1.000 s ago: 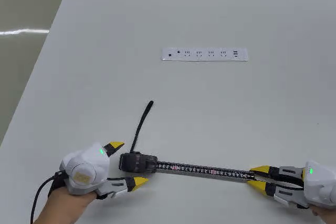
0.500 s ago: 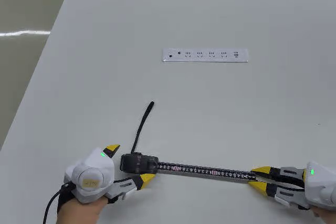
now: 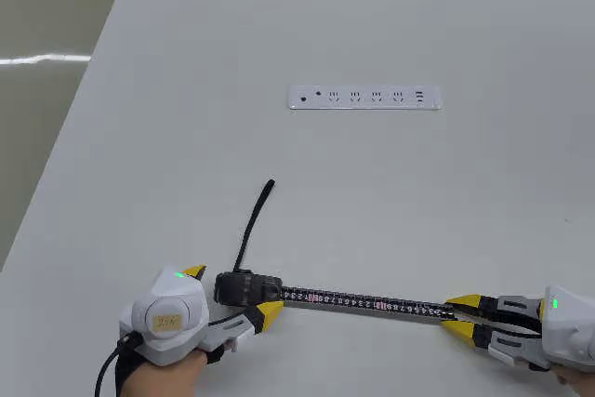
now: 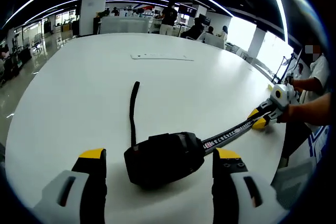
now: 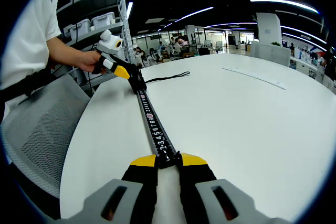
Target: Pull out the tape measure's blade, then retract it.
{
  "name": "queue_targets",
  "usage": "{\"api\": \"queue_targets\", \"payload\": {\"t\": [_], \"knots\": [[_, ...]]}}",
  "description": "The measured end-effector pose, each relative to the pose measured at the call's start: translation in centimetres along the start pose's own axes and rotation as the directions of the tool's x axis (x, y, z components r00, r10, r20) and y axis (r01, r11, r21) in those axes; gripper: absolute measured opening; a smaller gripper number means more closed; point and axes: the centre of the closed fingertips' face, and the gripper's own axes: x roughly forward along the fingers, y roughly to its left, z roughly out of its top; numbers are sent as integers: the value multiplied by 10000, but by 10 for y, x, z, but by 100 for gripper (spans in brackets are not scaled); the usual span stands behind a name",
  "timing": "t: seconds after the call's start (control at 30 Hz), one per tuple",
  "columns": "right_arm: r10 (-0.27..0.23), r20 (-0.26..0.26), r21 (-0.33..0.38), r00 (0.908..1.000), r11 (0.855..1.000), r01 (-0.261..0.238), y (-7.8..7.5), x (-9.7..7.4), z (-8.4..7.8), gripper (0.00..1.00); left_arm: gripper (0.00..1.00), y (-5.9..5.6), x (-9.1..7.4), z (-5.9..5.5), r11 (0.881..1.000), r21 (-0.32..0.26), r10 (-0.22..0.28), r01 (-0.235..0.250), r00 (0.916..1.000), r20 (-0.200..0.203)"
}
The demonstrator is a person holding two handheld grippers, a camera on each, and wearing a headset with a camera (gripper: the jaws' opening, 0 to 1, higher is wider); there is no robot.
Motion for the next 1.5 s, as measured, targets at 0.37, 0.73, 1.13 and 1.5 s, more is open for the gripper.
{"api": "queue_targets", "payload": {"t": [0.37,0.73,1.13,1.5], "knots": [[-48,33,78,10000,10000,48,1,1,1,14,87,-2,2,-2,9881,-1249,936,-893,9952,287],[-102,96,153,9999,9998,100,0,-1,0,14,87,-7,4,-4,9780,-1505,1530,-1447,9872,454],[-115,157,226,9998,9997,112,0,-2,2,14,81,-10,9,-9,9687,-1862,1780,-1643,9822,595],[-136,157,228,9998,9997,132,0,-2,2,14,75,-8,11,-8,9582,-2258,1951,-1758,9785,662]]}}
